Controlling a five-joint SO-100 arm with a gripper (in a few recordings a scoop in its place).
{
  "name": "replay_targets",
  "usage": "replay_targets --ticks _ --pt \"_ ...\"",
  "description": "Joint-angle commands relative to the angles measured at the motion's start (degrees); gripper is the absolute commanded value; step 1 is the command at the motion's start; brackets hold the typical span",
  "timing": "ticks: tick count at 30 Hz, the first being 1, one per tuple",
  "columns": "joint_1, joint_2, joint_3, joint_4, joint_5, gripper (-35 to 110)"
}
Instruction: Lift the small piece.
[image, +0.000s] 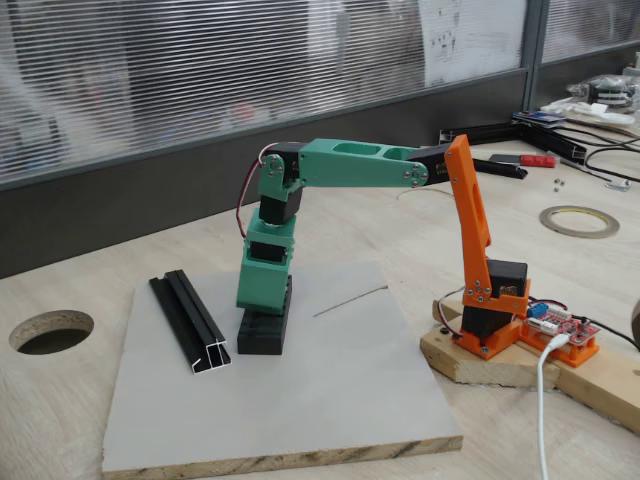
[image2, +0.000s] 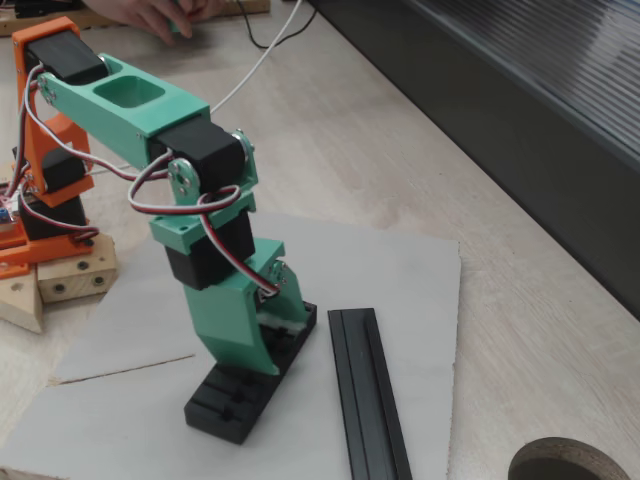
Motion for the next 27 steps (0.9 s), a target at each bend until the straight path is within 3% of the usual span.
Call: replay_targets --ticks 1,23,27 --pt "0.9 2.2 -1.0 4.7 -0.8 48" --pt "1.1 1.7 -1.1 5.0 -0.7 47" --pt "1.1 1.8 -1.1 5.0 -0.7 41"
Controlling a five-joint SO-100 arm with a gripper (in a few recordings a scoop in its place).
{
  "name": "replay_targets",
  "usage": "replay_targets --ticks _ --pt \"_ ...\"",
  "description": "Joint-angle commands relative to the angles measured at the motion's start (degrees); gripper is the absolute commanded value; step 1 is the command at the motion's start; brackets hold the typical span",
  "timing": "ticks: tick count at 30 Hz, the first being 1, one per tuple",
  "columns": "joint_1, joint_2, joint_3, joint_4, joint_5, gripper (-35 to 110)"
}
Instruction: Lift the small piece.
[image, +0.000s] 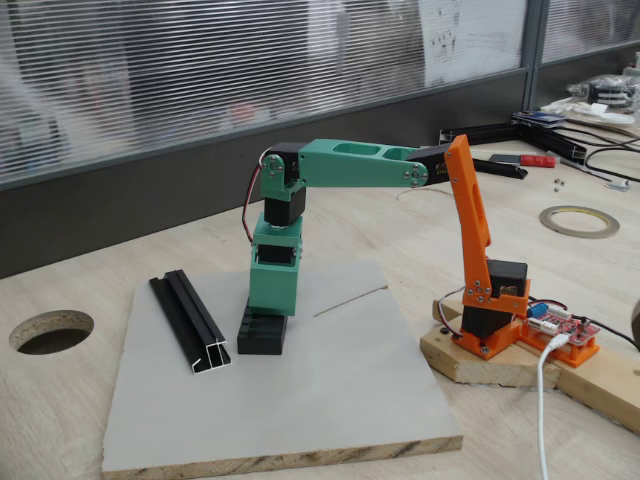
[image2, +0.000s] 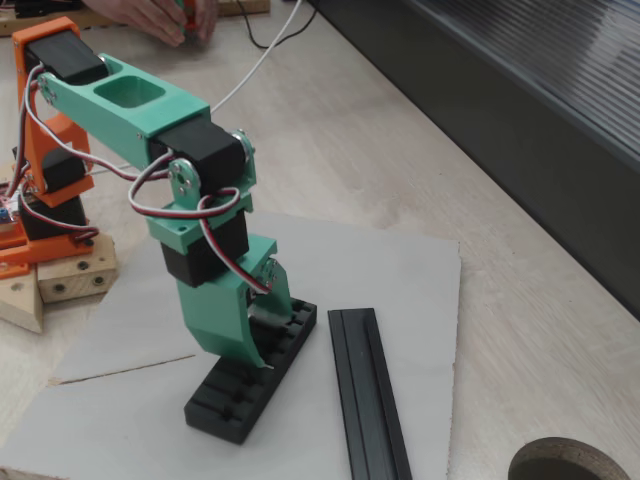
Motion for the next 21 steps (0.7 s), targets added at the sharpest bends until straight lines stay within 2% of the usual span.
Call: replay_targets --ticks 1,6,12,21 --pt "1.1 1.9 -1.1 0.9 -0.7 37" --pt "1.1 2.1 -1.1 1.1 -0.3 19" --pt "1.1 2.1 -1.1 1.7 -0.6 7" --pt "0.7 2.2 -1.1 1.4 -0.7 5"
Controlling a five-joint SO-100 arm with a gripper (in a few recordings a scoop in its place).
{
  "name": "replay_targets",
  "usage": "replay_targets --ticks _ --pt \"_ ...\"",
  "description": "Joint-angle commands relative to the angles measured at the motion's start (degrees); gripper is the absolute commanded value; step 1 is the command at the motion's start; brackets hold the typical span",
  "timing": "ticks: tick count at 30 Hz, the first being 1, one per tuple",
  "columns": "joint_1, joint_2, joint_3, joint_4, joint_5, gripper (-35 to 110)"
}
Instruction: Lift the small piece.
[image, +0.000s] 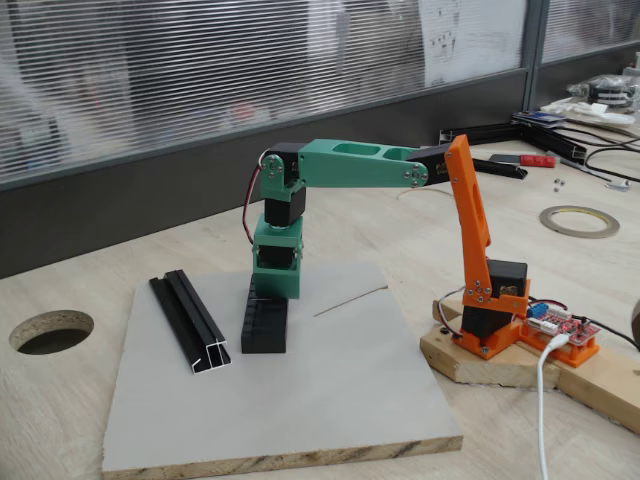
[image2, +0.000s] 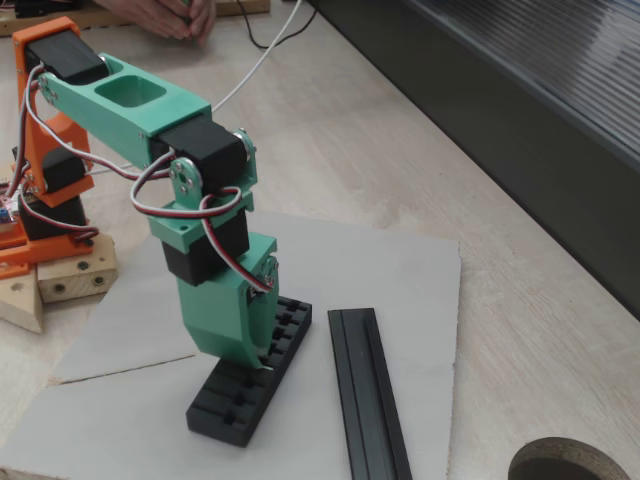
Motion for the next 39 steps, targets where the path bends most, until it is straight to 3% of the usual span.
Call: replay_targets --ticks 1,21,29,39 --pt "1.1 2.2 -1.1 0.5 -0.5 5" --pt "1.3 21.5 -1.1 1.2 0.3 5" --pt "1.1 31.2 -1.1 11.4 0.3 5" --pt "1.2 36.1 -1.1 12.5 0.4 5"
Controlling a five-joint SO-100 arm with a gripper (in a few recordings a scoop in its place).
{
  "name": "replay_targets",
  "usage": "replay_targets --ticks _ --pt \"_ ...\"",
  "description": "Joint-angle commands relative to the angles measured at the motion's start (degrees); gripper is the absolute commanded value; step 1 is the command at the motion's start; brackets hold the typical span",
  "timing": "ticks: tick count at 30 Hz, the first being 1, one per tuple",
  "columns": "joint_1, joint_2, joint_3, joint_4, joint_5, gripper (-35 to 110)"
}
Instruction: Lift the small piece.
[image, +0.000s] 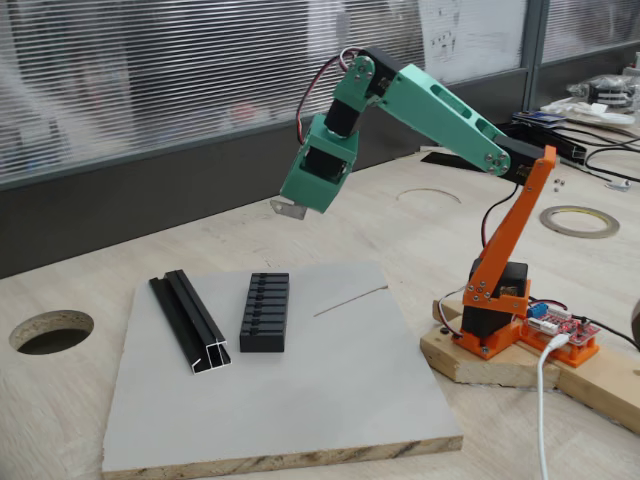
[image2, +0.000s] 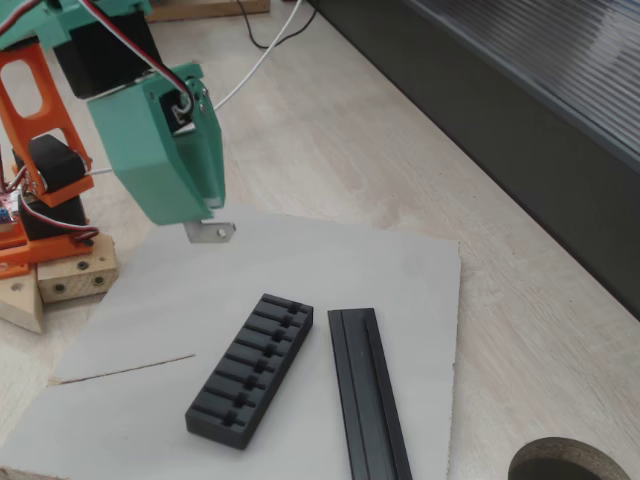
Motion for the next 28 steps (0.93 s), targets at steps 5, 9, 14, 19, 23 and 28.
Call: replay_targets --ticks 5,9,14,19,23,28 --pt "1.0 2.7 -0.4 1.4 0.2 5" --pt "1.0 2.7 -0.3 1.4 0.2 5" --pt "1.0 2.5 -0.3 1.4 0.2 5" --pt "1.0 2.5 -0.3 1.4 0.2 5" --pt "1.0 2.5 -0.3 1.4 0.2 5" --pt "1.0 2.2 -0.3 1.3 0.2 5"
